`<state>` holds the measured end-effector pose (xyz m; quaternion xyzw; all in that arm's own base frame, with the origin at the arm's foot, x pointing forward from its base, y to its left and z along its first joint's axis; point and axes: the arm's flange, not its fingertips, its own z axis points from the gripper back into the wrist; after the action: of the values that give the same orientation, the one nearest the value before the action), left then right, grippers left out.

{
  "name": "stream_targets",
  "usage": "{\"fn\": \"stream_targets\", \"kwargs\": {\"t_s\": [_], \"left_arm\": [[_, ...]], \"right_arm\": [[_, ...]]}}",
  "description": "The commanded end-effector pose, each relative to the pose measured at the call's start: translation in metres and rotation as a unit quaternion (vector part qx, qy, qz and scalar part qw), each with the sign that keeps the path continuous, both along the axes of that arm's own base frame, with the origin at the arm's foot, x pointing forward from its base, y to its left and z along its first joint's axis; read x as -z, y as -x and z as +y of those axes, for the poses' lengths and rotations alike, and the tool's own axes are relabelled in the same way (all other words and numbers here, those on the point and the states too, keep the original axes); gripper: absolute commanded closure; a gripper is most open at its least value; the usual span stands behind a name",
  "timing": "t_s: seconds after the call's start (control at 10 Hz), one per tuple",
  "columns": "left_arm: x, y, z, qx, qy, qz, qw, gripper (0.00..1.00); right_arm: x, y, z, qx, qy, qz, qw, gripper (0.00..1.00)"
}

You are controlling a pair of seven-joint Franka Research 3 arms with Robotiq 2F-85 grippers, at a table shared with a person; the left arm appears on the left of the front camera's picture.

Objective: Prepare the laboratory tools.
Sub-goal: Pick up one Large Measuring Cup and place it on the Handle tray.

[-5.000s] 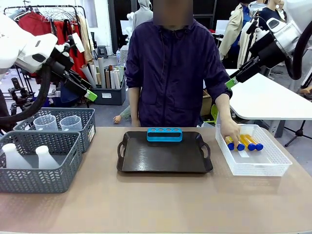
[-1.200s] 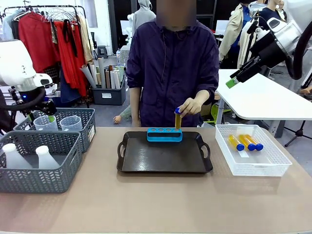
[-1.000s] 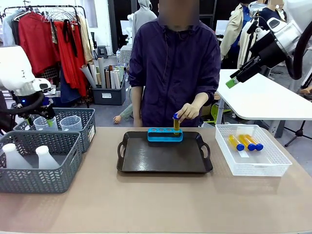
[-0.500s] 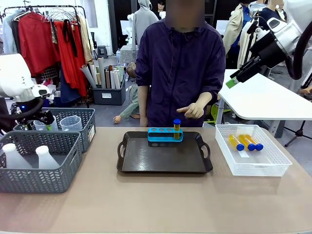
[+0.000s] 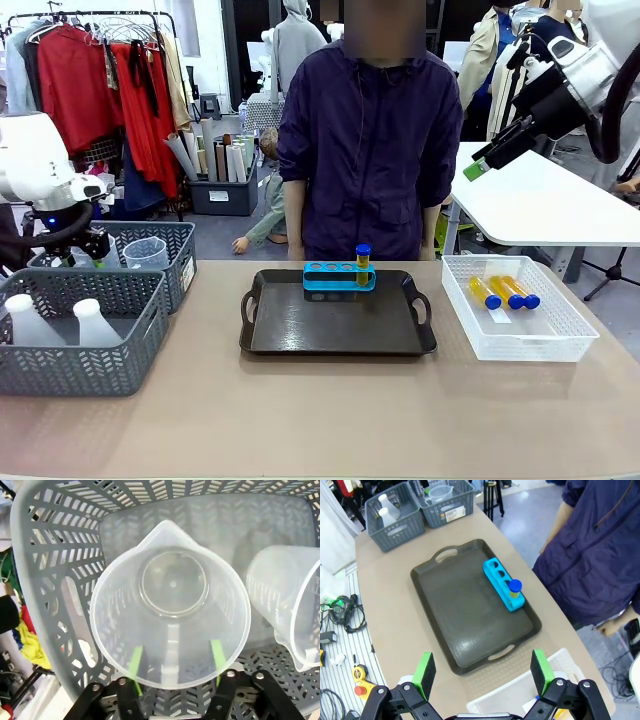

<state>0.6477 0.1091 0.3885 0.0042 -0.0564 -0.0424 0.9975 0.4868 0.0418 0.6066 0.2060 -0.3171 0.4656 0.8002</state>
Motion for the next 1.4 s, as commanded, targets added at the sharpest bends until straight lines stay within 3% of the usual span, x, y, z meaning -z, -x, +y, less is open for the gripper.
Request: {"fn": "stream_targets", "kwargs": {"t_s": [0.0,0.3,0.6,1.0,1.3], "left_arm": [[-0.004,0.005,-0.001,0.005,-0.003,-0.004,1.000,0.99],[-0.009,0.007,-0.001,0.007,-0.004,-0.004,1.000,1.00],[-0.033,0.016,-0.003,0.025,-0.006,-0.013,1.000,1.00],[-0.110,0.035,-0.022,0.098,-0.002,-0.014,0.995,1.00],[-0.190,0.051,-0.056,0.182,-0.065,-0.052,0.980,1.00]], "right_arm": [[-0.002,-0.001,0.000,-0.005,0.002,-0.003,1.000,0.00],[-0.002,-0.001,0.000,-0.005,0.002,-0.003,1.000,0.00],[-0.002,-0.001,0.000,-0.005,0.002,-0.003,1.000,0.00],[-0.002,-0.001,0.000,-0.005,0.002,-0.003,1.000,0.00],[-0.002,-0.001,0.000,-0.005,0.002,-0.003,1.000,0.00]]}}
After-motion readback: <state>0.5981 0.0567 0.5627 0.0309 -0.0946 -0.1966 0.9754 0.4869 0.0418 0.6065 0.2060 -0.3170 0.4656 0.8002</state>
